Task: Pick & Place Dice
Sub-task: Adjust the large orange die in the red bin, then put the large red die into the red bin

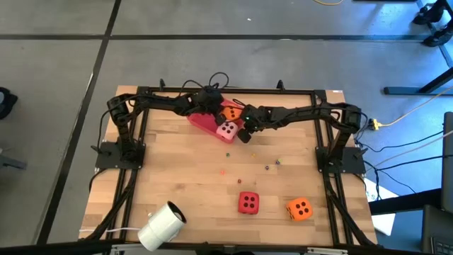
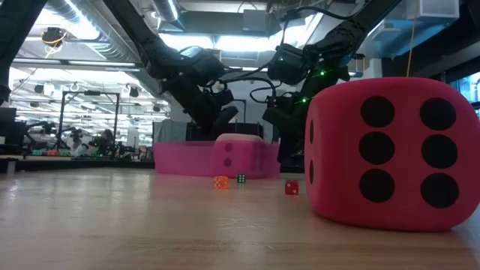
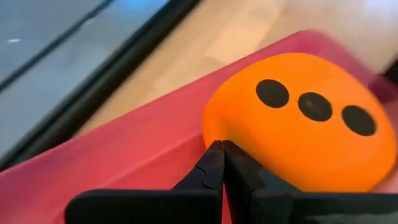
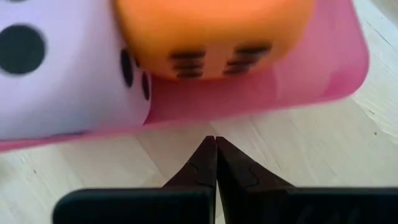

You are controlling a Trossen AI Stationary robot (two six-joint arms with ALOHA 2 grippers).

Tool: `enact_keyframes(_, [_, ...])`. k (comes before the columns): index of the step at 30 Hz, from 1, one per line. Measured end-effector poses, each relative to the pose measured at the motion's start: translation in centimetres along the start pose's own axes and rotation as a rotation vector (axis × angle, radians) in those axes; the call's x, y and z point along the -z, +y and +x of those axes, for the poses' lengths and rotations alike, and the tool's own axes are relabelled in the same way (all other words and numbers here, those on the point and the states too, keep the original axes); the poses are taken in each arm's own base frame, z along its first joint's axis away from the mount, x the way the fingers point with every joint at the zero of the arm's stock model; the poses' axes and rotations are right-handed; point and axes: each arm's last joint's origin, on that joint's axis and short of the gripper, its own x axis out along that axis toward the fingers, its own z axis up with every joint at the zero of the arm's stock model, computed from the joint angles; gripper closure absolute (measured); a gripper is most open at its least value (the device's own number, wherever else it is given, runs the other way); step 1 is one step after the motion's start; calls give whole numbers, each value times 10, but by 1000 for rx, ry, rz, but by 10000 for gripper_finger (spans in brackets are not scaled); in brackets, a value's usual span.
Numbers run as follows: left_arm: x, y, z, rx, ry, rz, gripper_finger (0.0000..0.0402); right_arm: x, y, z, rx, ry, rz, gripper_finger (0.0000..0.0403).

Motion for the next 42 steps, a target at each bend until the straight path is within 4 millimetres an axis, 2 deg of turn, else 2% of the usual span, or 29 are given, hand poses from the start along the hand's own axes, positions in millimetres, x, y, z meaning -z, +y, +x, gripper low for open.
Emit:
enact_keyframes(4, [0, -12, 0, 60, -4, 12, 400, 0, 0, 0, -2, -2, 1, 401])
enact_keyframes(19, [1, -28, -1, 78, 2, 46, 400, 0, 1, 0, -20, 0, 1, 401])
enact_keyframes(26, [5, -23, -4, 11, 52, 47, 400, 2, -1, -8, -15, 30, -9, 401])
enact_keyframes(29, [-4, -25, -17, 65, 26, 72, 400, -1, -2, -22, -22, 16, -7, 401])
enact_keyframes(33, [-27, -27, -48, 42, -86, 128, 400, -3, -2, -50, -37, -9, -29, 401])
enact_keyframes(36, [-41, -26, -77, 38, -149, 163, 400, 1, 1, -83, -58, -28, -55, 401])
enact_keyframes(38, [-48, -27, -97, 94, -182, 209, 400, 5, 4, -107, -84, -57, -85, 401])
enact_keyframes(42, [-47, -40, -120, 237, -288, 244, 400, 16, 13, -149, -179, -205, -146, 401])
